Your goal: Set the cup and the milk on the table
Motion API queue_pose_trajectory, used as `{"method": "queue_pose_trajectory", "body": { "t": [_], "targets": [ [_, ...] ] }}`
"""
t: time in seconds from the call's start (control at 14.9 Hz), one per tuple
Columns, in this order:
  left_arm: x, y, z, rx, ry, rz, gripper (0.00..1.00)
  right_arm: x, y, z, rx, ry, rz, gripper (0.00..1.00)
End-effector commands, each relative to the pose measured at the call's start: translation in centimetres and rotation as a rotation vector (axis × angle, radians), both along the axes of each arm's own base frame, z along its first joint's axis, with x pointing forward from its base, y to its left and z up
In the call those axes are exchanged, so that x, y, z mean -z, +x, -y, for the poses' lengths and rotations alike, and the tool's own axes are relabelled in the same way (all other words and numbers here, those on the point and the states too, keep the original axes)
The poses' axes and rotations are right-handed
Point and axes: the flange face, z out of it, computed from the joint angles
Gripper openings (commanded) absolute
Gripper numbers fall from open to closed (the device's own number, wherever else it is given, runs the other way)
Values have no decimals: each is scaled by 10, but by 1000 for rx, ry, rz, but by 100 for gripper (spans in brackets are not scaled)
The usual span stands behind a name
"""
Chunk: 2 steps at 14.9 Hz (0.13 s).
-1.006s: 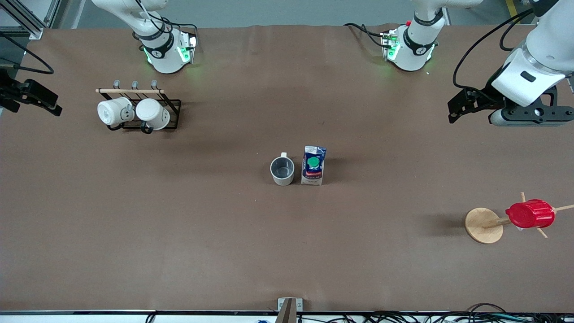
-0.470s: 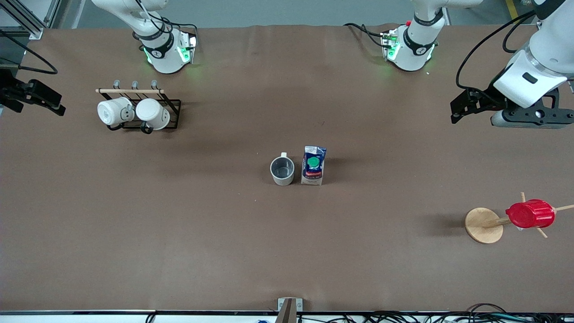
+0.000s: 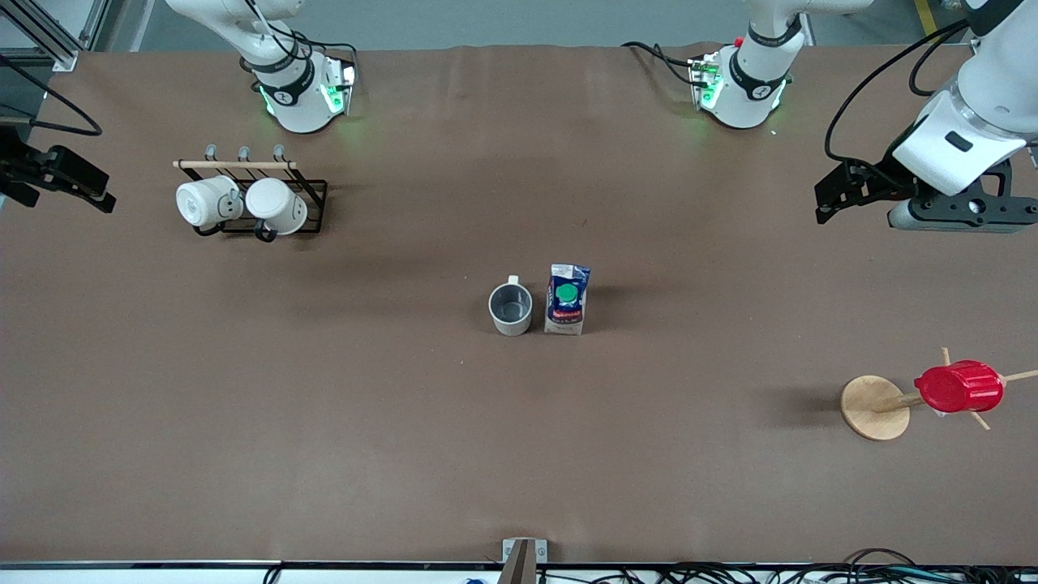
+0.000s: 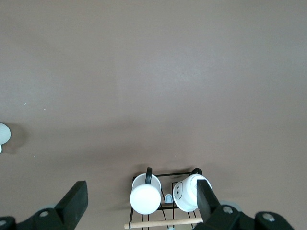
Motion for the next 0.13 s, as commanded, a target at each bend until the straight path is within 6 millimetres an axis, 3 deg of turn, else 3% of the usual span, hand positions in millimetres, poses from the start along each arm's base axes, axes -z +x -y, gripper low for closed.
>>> {"method": "queue_pose_trajectory", "body": {
  "t": [0.0, 0.07],
  "targets": [
    [-3, 2, -1, -3, -16, 7, 99, -4, 0, 0, 9, 20, 8, 100],
    [-1, 4, -1, -5, -16, 4, 99, -4, -1, -3, 4, 20, 5, 100]
  ]
}}
